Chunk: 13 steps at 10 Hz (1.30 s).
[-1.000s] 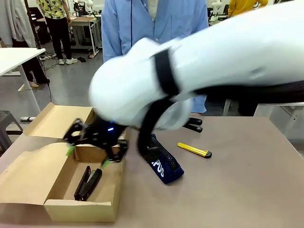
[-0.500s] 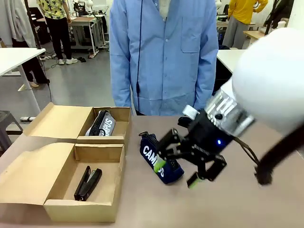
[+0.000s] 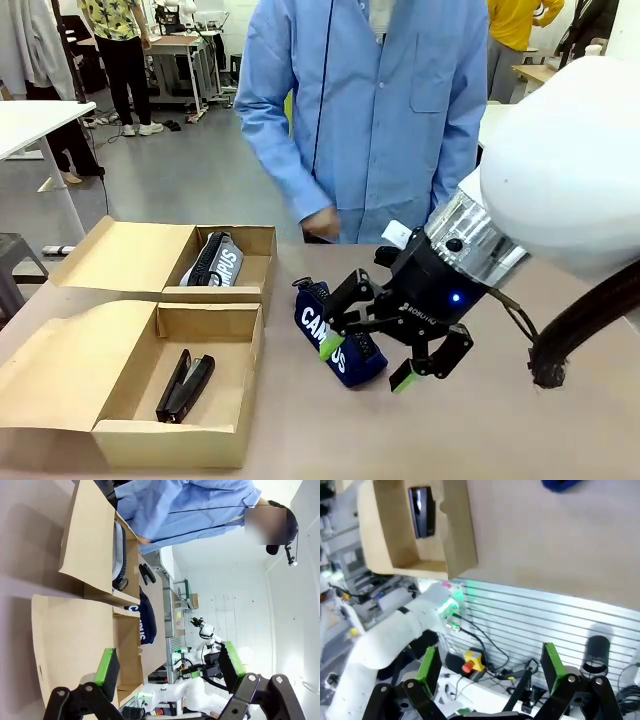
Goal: Place items inside the box.
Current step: Pick up a Pencil pouch or Stapler and place it inside the Mailer Box closest to the robot.
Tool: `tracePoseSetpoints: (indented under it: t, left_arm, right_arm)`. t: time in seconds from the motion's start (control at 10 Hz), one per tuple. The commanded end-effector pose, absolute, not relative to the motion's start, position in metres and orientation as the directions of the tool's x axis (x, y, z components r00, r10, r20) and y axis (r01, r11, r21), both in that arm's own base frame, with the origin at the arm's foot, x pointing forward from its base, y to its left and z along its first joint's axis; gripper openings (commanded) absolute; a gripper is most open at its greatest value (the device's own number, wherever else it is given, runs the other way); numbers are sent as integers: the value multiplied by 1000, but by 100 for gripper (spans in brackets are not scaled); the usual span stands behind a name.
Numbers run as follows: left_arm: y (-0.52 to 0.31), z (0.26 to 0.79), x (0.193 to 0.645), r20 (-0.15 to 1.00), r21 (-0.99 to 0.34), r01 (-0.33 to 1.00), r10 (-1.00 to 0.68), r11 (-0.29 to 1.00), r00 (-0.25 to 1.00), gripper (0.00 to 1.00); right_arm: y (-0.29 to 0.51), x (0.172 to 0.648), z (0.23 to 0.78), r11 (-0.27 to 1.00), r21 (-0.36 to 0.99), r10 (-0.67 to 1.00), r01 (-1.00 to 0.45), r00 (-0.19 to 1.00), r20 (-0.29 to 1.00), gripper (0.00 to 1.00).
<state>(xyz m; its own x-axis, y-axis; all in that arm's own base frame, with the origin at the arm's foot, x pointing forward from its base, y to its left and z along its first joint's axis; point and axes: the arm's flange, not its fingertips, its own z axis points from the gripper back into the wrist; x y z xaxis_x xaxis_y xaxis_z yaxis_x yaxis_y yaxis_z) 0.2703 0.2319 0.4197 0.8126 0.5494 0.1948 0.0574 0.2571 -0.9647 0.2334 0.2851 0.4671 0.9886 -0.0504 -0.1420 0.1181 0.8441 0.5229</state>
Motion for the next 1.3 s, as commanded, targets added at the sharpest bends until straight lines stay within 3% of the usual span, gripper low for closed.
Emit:
tracePoseSetpoints:
  t: [0.0,0.2,0.3,0.5,0.7,0.9,1.0,1.2]
  left_arm:
    - [231,420,269,214,-963,81,546,257,810,100]
    - [231,420,269,214,-963,81,546,257,810,100]
    - [231,420,269,214,-963,81,546,257,810,100]
    - [231,420,269,214,-963,81,546,257,810,100]
    - [231,420,269,214,-963,81,546,257,810,100]
    - [231,420,269,214,-963,81,546,257,810,100]
    - [231,420,269,214,-963,81,546,257,810,100]
    - [231,420,269,214,-963,81,546,257,810,100]
  right_arm:
    - [206,267,470,756,631,-77,172,982,-175,100]
    - [89,272,480,515,829,-57,219,974,-221,100]
    - [29,257,479,427,865,-22,263,960,-281,100]
    - [-55,223,470,311,885,-158,348,937,-312,100]
    - [-112,184,448,242,917,-215,316,940,-267,100]
    - [-118,164,411,224,943,-202,246,958,-202,100]
    - [-153,191,480,209,920,-211,330,934,-287,100]
    - [-153,191,480,209,920,-211,330,934,-287,100]
